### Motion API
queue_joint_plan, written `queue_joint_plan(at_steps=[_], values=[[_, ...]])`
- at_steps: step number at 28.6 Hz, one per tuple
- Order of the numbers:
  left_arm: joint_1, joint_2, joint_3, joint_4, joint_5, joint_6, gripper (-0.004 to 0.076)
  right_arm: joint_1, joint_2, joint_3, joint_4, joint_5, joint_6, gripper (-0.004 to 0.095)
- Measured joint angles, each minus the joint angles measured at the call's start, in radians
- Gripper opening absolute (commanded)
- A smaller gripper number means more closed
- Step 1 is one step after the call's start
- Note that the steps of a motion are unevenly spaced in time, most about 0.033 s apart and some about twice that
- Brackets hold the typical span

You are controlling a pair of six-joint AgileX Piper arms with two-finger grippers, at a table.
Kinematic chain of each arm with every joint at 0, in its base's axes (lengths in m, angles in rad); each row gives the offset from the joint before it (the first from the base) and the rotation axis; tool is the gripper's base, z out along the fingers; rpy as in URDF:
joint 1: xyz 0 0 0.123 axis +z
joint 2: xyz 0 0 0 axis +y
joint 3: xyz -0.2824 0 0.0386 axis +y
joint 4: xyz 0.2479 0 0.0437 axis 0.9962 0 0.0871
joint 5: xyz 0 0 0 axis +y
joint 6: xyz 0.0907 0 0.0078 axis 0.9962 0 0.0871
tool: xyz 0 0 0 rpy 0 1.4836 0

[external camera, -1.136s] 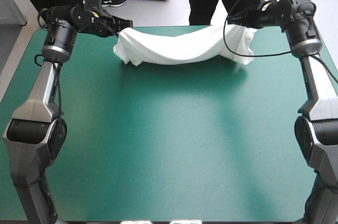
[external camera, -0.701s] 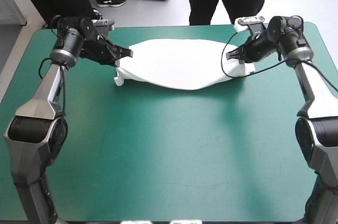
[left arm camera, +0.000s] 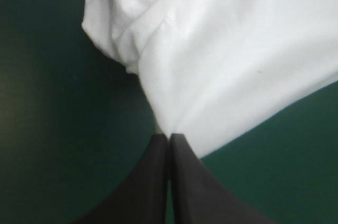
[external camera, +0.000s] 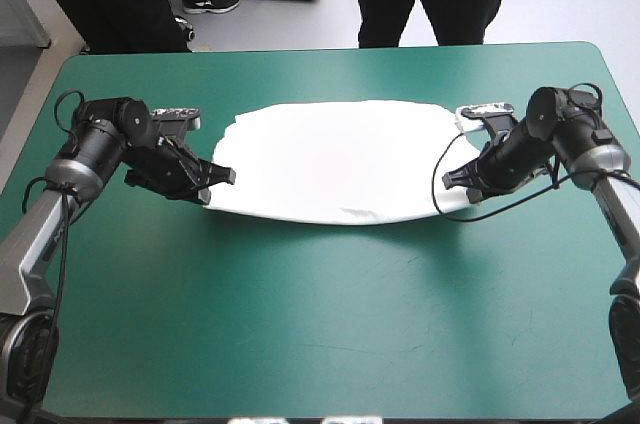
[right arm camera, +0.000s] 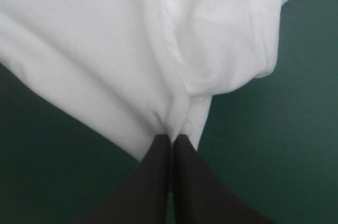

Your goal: Fold the cloth

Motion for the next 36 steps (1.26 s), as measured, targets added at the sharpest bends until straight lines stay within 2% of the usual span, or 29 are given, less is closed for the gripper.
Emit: queue_joint_plan(at_steps=[3,11,20,23,26,29,33,36], values=[[0.0,-0.077,0.119,-0.005,-0.029,0.008,-0.0017,0.0,-0.076,0.12,0.001,0.0,-0.008,-0.0017],[0.0,-0.198,0.326,-0.024,-0.082,0.017,-0.0017,0.0,-0.16,0.28,0.002,-0.008,-0.023,-0.0017],[0.0,-0.228,0.433,-0.069,-0.132,0.062,-0.0017,0.0,-0.189,0.372,0.003,-0.035,-0.027,-0.0013],[0.0,-0.228,0.442,-0.073,-0.164,0.069,-0.0009,0.0,-0.189,0.378,0.008,-0.052,-0.048,0.0047],[0.0,-0.228,0.442,-0.073,-0.197,0.071,0.0051,0.0,-0.189,0.378,0.023,-0.063,-0.075,0.0145],[0.0,-0.228,0.442,-0.074,-0.212,0.086,0.0147,0.0,-0.189,0.378,0.031,-0.078,-0.09,0.0246],[0.0,-0.228,0.442,-0.079,-0.183,0.114,0.0307,0.0,-0.189,0.378,0.032,-0.083,-0.095,0.0389],[0.0,-0.236,0.436,-0.08,-0.144,0.121,0.0397,0.0,-0.189,0.35,0.032,-0.071,-0.096,0.0472]])
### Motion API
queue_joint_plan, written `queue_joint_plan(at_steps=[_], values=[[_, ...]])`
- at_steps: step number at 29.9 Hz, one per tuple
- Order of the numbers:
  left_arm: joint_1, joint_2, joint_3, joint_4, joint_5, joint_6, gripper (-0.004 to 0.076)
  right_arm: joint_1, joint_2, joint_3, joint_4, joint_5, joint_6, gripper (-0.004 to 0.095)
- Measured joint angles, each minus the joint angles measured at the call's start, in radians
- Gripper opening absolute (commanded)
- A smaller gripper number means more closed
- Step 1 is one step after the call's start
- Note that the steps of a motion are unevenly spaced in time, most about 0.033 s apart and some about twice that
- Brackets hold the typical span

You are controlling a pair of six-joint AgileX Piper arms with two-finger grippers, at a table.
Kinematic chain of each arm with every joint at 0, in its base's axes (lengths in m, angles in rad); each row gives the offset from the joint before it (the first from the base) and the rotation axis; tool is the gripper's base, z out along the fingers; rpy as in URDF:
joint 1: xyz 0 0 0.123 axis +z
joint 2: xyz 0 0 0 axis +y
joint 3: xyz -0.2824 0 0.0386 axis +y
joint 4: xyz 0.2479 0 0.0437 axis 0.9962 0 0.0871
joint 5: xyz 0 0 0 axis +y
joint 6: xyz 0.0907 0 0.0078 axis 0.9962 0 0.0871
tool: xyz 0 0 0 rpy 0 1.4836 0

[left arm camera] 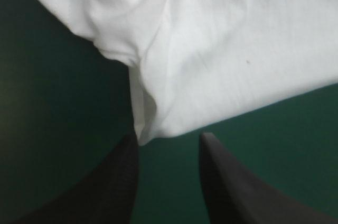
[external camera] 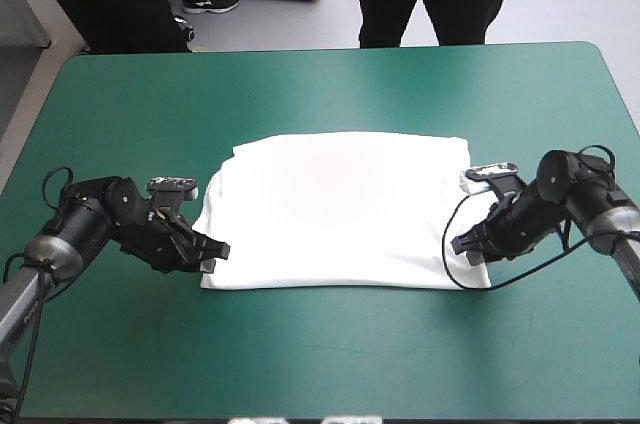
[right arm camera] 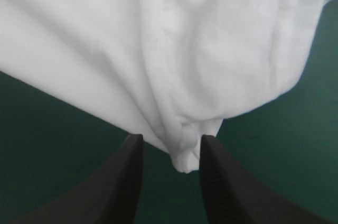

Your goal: Fold the cloth

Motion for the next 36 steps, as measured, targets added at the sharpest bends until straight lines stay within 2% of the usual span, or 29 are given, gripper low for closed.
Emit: queue_joint_plan(at_steps=[4,8,12,15,24,36], values=[[0.0,-0.057,-0.08,0.0,0.029,0.001,0.0419,0.0,-0.015,-0.093,-0.022,-0.003,0.029,0.0483],[0.0,-0.135,-0.222,0.0,0.015,0.0,0.0419,0.0,-0.027,-0.207,-0.128,-0.029,0.116,0.0483],[0.0,-0.169,-0.344,0.0,-0.001,0.0,0.0419,0.0,-0.027,-0.245,-0.211,-0.076,0.187,0.0483],[0.0,-0.171,-0.41,0.0,-0.001,0.0,0.0419,0.0,-0.017,-0.247,-0.23,-0.098,0.203,0.0483],[0.0,-0.171,-0.435,0.0,0.038,0.0,0.0419,0.0,0.161,-0.248,-0.304,-0.155,0.243,0.0483],[0.0,-0.171,-0.435,0.0,0.06,0.0,0.0419,-0.063,0.339,-0.248,-0.264,-0.218,0.231,0.0483]])
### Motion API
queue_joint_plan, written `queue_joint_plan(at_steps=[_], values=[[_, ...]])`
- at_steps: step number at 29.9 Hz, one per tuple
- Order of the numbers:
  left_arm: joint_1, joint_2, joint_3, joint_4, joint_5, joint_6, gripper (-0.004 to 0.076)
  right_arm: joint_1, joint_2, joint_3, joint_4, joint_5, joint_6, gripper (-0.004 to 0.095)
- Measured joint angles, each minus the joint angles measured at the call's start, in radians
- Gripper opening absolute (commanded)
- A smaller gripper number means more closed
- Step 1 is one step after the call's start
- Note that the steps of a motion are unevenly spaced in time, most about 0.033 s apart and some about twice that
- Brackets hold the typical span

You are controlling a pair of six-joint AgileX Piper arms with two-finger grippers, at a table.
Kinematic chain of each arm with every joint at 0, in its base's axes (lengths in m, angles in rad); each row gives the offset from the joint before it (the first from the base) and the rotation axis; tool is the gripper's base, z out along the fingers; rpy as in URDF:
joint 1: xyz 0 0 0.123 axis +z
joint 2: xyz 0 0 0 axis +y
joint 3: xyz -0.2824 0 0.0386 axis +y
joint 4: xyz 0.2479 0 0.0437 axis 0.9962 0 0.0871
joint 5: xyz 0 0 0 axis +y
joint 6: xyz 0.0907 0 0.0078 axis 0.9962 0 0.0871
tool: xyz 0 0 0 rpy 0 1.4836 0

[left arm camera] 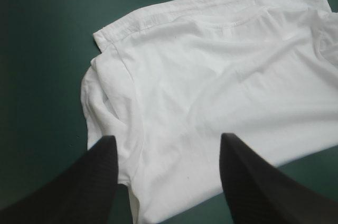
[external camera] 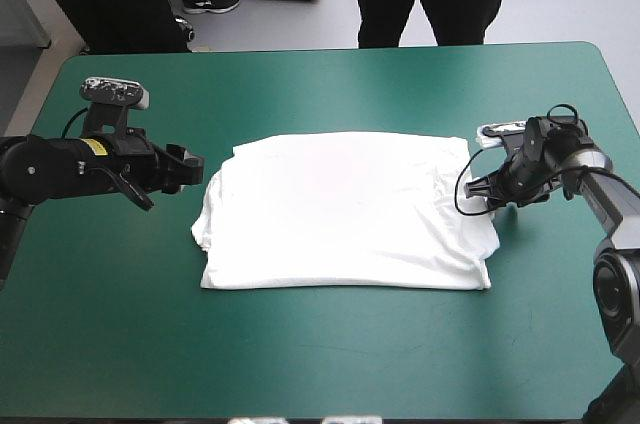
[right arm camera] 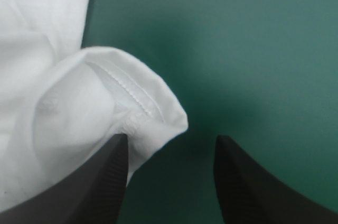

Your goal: Fold the cloth

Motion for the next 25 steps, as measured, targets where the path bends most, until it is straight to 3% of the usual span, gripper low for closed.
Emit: queue_joint_plan(at_steps=[5,7,15,25], values=[[0.0,0.0,0.0,0.0,-0.005,0.0,0.0419,0.0,0.038,-0.007,0.034,-0.016,-0.019,0.0479],[0.0,0.0,0.0,0.0,-0.005,0.0,0.0419,0.0,0.045,-0.011,0.038,-0.012,-0.022,0.0431],[0.0,0.0,0.0,0.0,0.012,0.0,0.0419,-0.005,0.056,-0.023,0.052,-0.013,-0.026,-0.0002],[0.0,0.0,0.0,0.004,0.019,0.002,0.0419,-0.007,0.063,-0.05,0.115,0.017,-0.046,-0.0017]])
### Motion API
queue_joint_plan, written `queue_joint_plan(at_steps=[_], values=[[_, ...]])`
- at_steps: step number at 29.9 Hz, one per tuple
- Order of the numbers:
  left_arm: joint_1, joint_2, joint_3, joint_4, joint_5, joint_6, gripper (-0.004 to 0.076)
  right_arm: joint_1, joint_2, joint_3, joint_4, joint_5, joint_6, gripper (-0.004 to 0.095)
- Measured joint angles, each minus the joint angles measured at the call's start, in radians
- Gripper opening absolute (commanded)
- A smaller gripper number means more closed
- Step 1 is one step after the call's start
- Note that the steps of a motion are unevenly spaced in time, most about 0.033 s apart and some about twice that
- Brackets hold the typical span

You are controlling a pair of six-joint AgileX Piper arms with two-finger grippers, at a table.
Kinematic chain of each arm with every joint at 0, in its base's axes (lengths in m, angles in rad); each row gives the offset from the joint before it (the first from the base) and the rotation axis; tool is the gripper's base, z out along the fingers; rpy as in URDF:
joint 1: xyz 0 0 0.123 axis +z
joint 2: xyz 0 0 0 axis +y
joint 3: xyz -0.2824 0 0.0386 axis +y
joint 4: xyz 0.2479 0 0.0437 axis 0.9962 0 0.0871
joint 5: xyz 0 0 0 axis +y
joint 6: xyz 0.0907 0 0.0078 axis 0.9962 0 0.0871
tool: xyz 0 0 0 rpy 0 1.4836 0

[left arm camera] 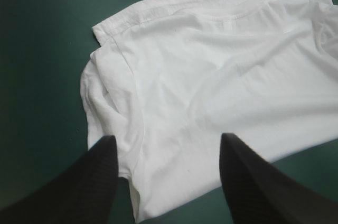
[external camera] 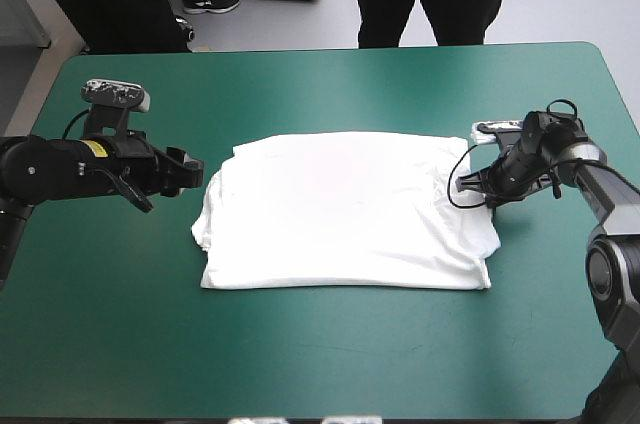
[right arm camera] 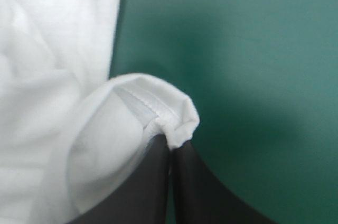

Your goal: Fold the cloth

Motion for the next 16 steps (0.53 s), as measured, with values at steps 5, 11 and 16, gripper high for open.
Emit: queue_joint_plan(at_steps=[5,11,16], values=[[0.0,0.0,0.0,0.0,0.004,0.004,0.0418,0.047,-0.035,-0.058,0.032,0.049,-0.017,-0.0017],[0.0,0.0,0.0,0.0,0.008,0.008,0.0418,0.174,-0.078,-0.105,0.043,0.069,-0.03,-0.0017],[0.0,0.0,0.0,0.004,0.014,0.008,0.0418,0.241,-0.033,-0.105,0.042,0.063,-0.03,-0.0017]])
